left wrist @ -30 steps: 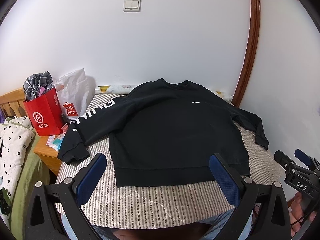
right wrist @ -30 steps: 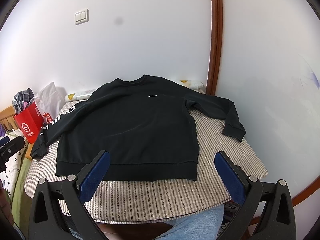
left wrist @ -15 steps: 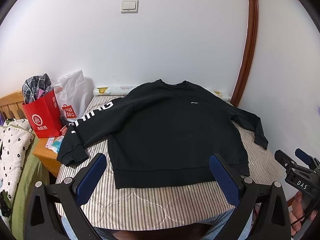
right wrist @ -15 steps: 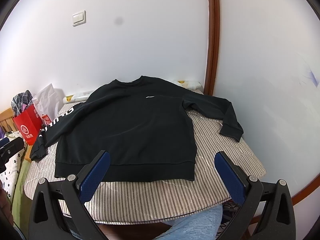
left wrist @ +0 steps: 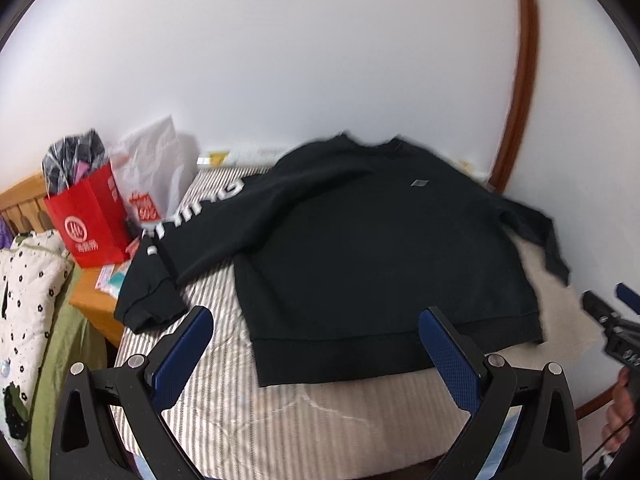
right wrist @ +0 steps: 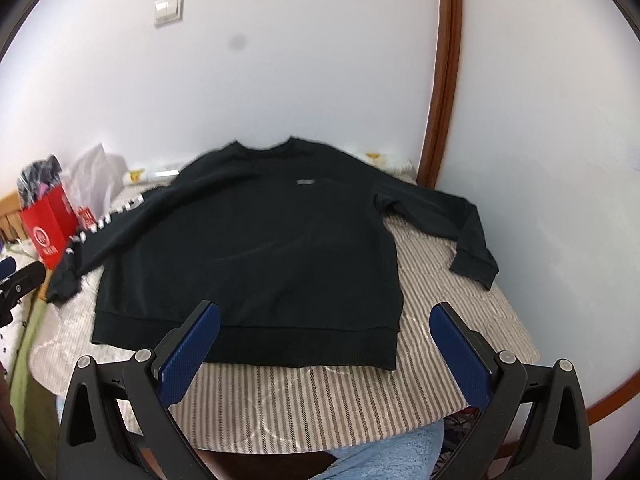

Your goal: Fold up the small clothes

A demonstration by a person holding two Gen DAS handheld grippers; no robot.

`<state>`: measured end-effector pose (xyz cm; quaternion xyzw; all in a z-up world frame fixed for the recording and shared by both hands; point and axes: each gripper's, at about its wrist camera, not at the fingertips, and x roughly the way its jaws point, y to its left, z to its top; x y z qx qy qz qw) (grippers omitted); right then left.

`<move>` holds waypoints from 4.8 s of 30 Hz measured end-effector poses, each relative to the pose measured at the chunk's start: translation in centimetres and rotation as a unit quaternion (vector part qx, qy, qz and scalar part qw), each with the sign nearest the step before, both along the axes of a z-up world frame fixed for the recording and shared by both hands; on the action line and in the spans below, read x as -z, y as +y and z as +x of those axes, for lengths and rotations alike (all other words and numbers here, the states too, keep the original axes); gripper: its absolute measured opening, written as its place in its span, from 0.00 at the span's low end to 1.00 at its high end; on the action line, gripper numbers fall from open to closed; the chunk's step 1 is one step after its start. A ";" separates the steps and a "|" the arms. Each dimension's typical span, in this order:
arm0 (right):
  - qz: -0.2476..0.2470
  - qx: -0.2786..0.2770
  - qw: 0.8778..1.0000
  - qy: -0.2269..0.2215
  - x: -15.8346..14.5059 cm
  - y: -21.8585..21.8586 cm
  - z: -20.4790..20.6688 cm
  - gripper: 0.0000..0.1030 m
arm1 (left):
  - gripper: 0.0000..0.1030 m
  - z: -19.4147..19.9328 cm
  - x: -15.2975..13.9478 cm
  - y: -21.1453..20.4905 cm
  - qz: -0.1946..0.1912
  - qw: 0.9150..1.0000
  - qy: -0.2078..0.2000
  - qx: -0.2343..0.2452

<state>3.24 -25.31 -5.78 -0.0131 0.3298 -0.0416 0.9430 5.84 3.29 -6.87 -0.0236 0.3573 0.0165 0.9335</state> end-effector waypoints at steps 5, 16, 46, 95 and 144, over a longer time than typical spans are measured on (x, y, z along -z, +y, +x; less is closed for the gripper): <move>-0.005 0.002 0.999 0.033 3.4 0.6 3.1 1.00 | 0.99 3.2 4.6 3.7 -0.011 0.998 0.047 -0.040; 0.056 -0.028 0.995 0.076 9.4 0.5 9.7 0.99 | 0.84 9.0 10.2 11.2 0.014 0.984 0.102 -0.142; 0.062 -0.059 0.992 0.088 10.0 1.6 14.3 0.93 | 0.06 13.6 6.5 13.0 -0.002 0.984 0.076 -0.159; 0.041 0.038 0.993 0.104 15.0 -10.7 10.2 0.82 | 0.64 13.0 10.8 4.2 -0.017 0.994 0.100 -0.049; 0.065 -0.029 0.992 0.101 14.3 -8.8 1.0 0.16 | 0.33 1.1 14.5 7.8 -0.071 0.991 0.117 0.013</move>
